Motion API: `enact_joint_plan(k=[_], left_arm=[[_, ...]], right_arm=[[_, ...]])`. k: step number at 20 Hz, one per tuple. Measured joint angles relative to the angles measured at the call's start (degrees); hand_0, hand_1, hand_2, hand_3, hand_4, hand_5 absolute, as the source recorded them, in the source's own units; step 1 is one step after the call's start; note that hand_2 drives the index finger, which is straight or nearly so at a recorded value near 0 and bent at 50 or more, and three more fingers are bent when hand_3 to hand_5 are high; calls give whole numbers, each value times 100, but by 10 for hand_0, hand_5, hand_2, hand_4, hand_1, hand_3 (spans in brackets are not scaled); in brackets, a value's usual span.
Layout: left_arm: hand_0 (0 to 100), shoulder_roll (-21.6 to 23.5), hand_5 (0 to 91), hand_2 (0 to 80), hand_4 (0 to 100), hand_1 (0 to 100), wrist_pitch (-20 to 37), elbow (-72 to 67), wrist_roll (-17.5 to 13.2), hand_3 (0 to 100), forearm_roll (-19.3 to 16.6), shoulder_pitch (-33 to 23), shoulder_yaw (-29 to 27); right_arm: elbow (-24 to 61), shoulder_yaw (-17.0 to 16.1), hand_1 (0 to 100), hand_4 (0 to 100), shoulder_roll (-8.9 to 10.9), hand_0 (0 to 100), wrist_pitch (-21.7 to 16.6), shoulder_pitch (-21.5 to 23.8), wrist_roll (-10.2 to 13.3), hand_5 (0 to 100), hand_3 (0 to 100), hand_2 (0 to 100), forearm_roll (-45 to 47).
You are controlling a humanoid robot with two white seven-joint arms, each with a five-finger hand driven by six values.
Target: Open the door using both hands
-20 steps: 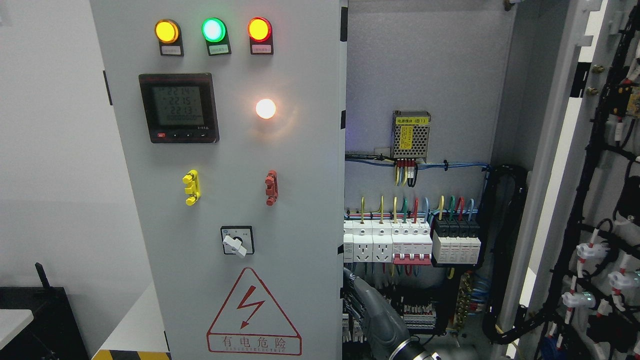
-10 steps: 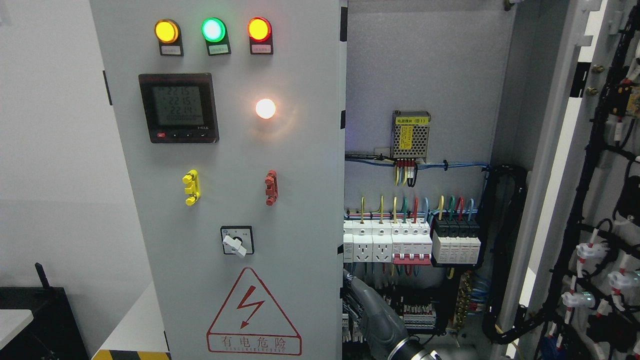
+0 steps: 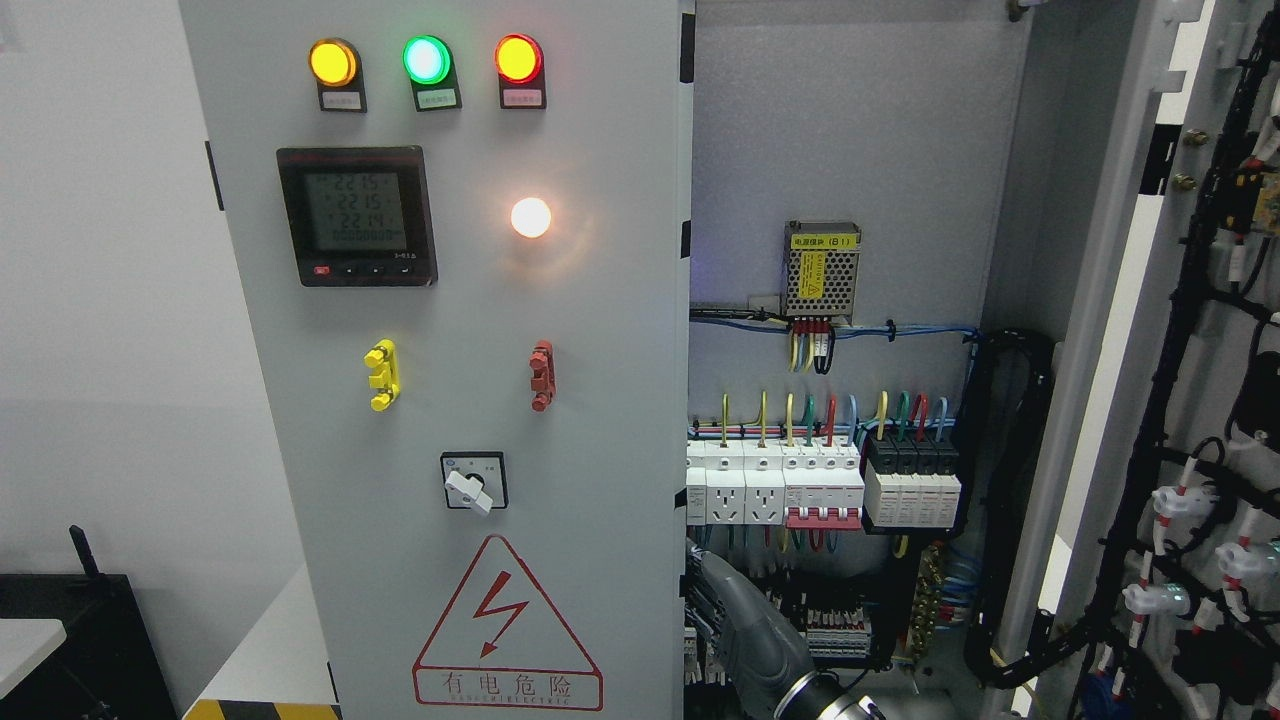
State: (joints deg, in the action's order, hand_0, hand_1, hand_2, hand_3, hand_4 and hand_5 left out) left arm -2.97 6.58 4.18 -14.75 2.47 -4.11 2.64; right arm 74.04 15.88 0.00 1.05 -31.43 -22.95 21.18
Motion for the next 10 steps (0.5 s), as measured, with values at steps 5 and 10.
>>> enact_joint_plan(k=[5,10], left_arm=[[0,0,0,0,0,0,0,0,0,0,0,0,0],[0,0,0,0,0,0,0,0,0,0,0,0,0]], right_arm=[[-80,-7,0,0,0,384,1,-62,-50,0,0,0,15],[-152,-13,0,0,0,384,1,-114,-52,0,0,0,22]])
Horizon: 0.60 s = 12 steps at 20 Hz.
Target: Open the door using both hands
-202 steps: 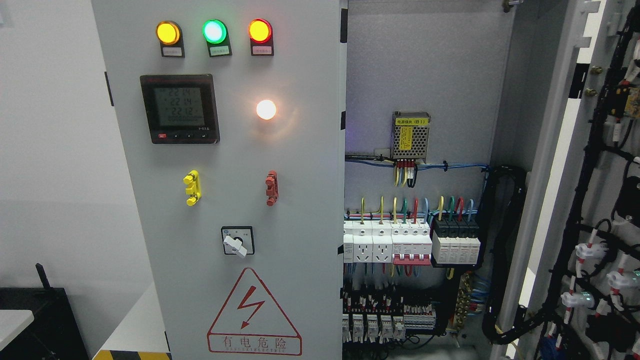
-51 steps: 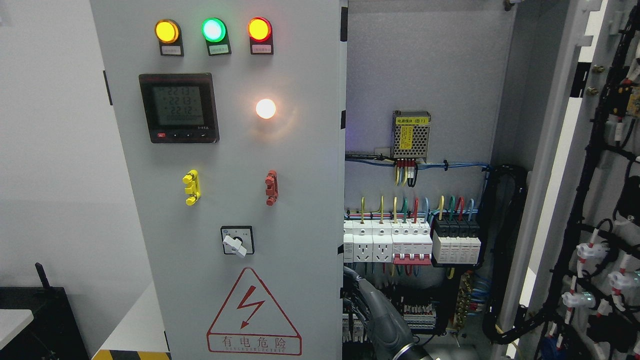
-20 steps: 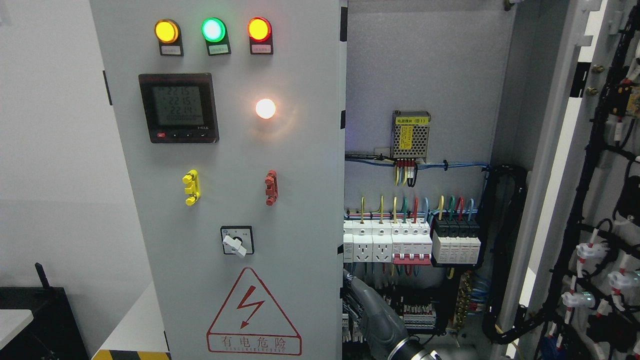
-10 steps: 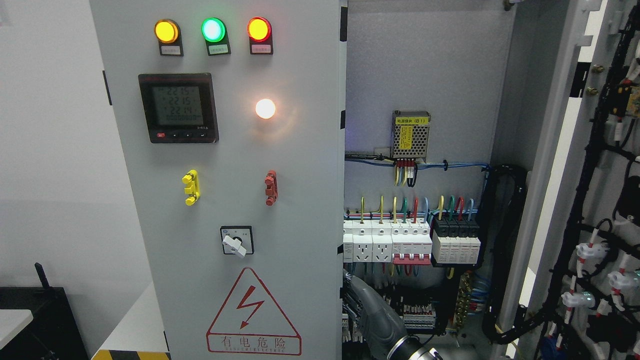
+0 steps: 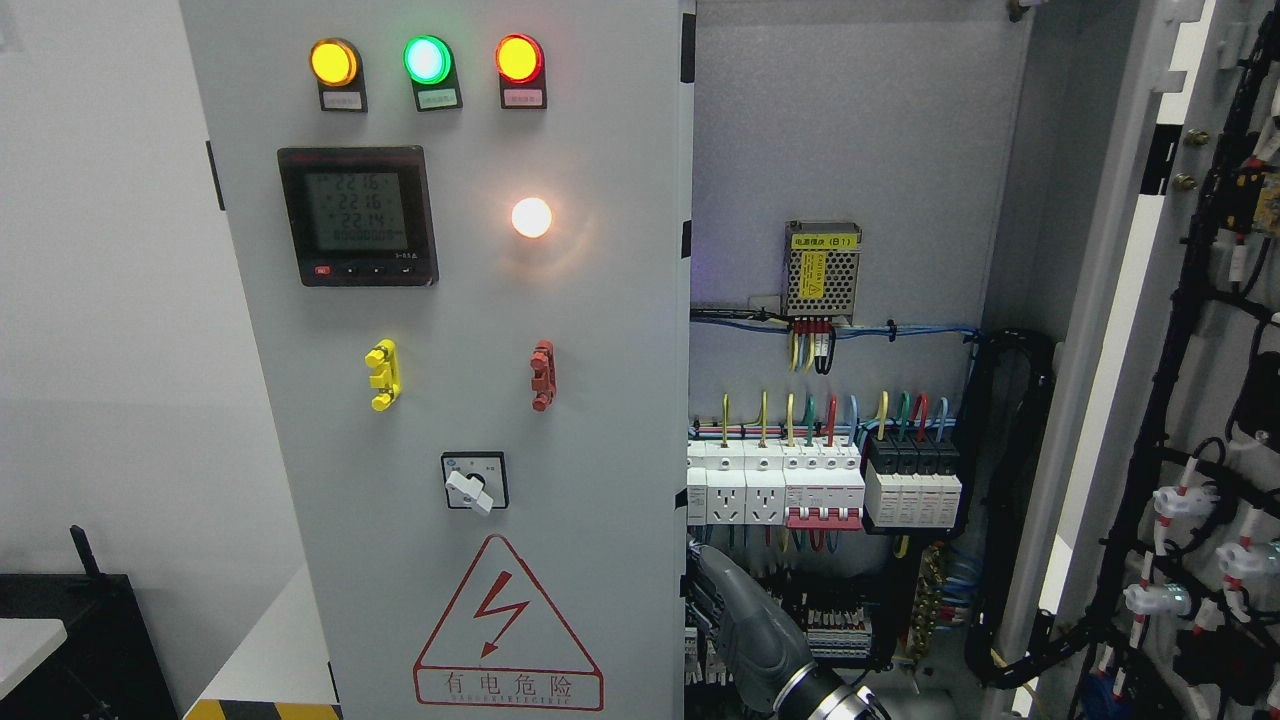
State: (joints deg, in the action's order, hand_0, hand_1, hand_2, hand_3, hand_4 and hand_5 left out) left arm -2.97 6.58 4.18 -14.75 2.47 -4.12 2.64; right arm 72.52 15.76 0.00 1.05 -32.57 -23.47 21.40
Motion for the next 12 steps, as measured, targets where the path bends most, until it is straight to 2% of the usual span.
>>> enact_joint_plan(k=[12], left_arm=[[0,-1,0,0,0,0,0,0,0,0,0,0,0]], right_arm=[[-119,-12,0,0,0,383,-5,-48,-189,0,0,0,4]])
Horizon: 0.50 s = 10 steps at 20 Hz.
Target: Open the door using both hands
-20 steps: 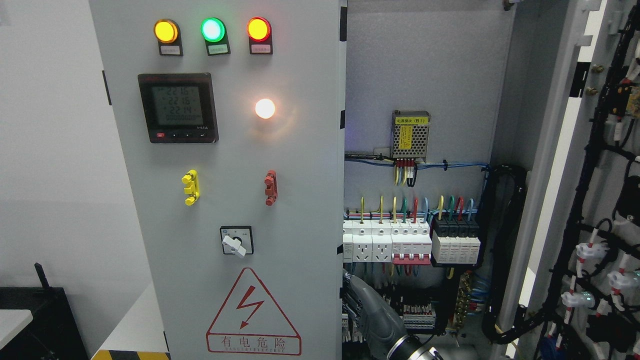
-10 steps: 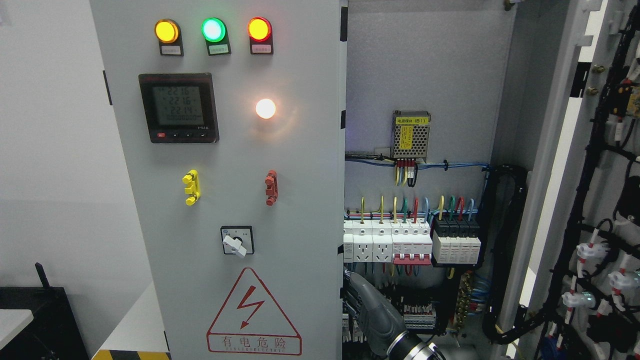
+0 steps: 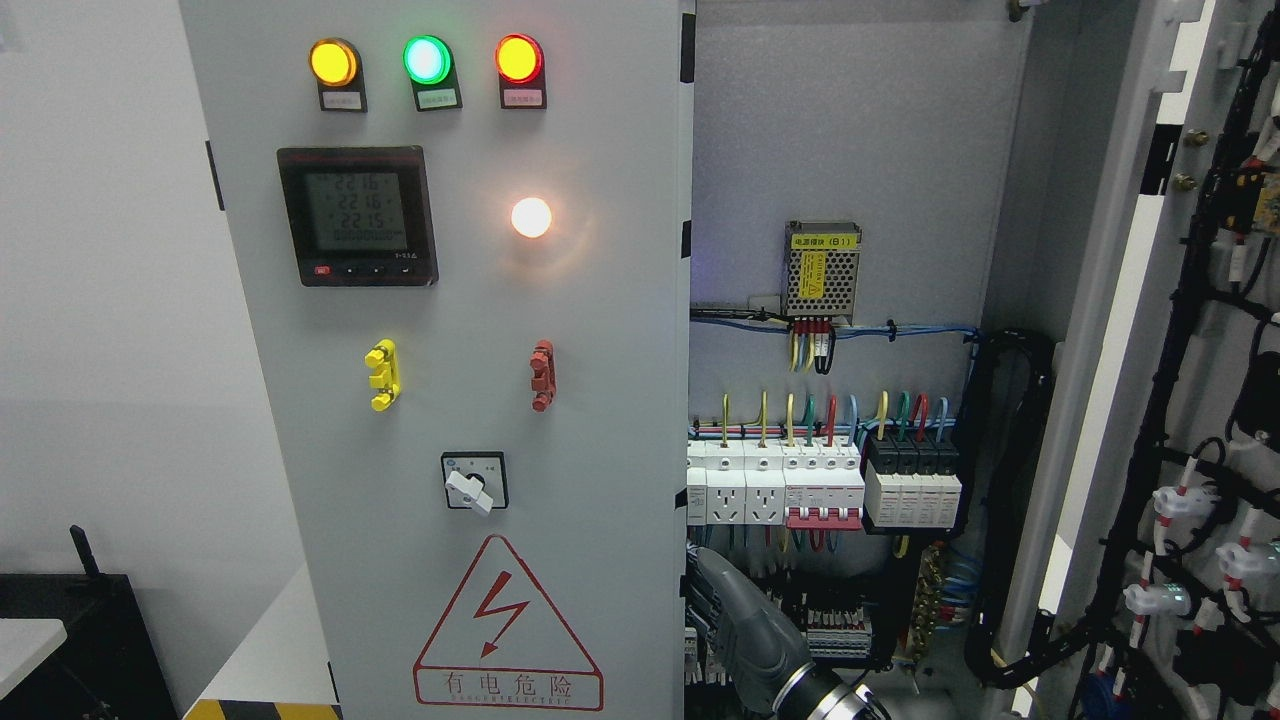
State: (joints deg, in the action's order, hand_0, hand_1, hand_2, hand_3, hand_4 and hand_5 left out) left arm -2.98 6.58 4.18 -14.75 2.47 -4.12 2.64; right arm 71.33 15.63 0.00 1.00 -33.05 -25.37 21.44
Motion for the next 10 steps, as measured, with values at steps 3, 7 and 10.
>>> enact_joint_plan(k=[3,7,10], left_arm=[[0,0,0,0,0,0,0,-1,0,0,0,0,0],[0,0,0,0,0,0,0,0,0,0,1,0,0],[0,-1,0,0,0,0,0,0,0,0,0,0,0]], right_arm=[[-23,-2,0,0,0,384,0,-12,-15,0,0,0,1],[-44,-5,0,0,0,384,0,-25,-29,0,0,0,5],[-55,-7,0,0,0,384,0,-29,-35,0,0,0,46]])
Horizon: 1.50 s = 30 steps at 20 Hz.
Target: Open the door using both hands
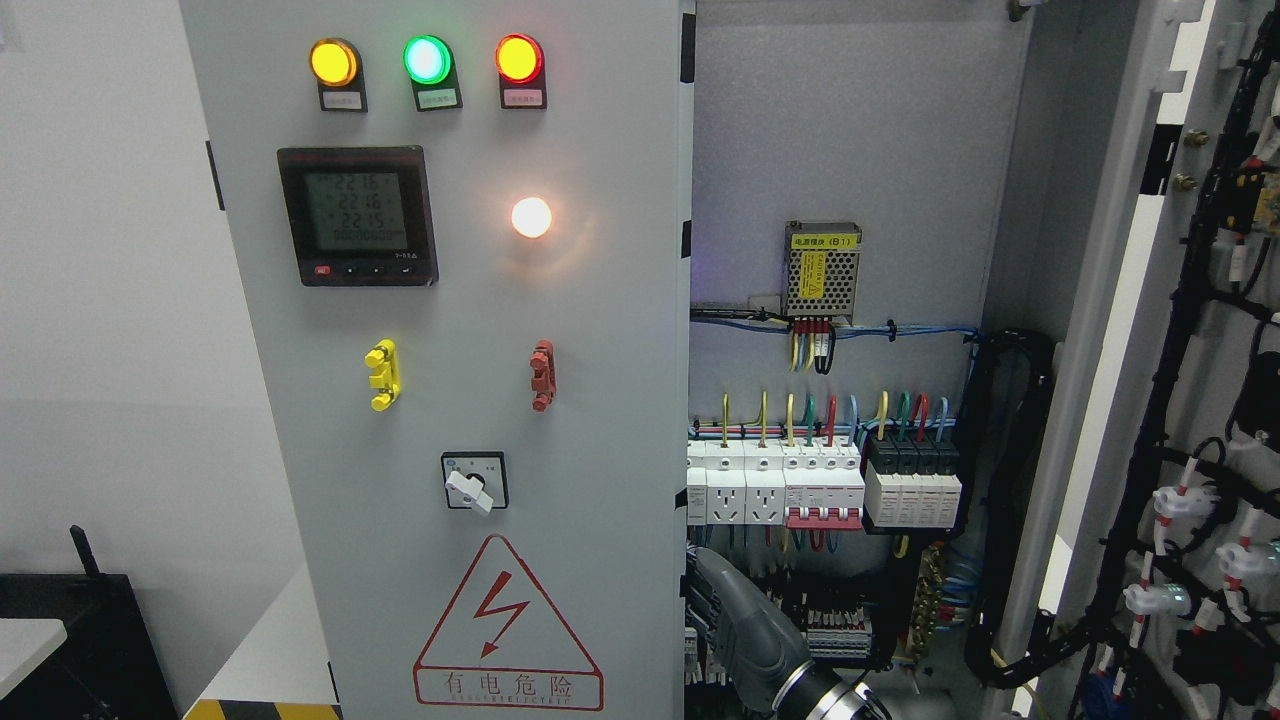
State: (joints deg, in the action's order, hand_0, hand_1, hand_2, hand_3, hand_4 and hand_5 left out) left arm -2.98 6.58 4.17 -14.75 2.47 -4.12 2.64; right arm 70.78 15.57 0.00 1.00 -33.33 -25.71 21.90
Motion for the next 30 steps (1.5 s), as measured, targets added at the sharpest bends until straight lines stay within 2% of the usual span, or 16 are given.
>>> enact_joint_plan(k=[16,30], left_arm=[[0,0,0,0,0,0,0,-1,0,0,0,0,0],[0,0,0,0,0,0,0,0,0,0,-1,1,0]], right_arm=[[-22,0,0,0,0,384,0,-46,-13,0,0,0,129],[-28,-3,0,0,1,384,-3,-70,-222,0,0,0,137]])
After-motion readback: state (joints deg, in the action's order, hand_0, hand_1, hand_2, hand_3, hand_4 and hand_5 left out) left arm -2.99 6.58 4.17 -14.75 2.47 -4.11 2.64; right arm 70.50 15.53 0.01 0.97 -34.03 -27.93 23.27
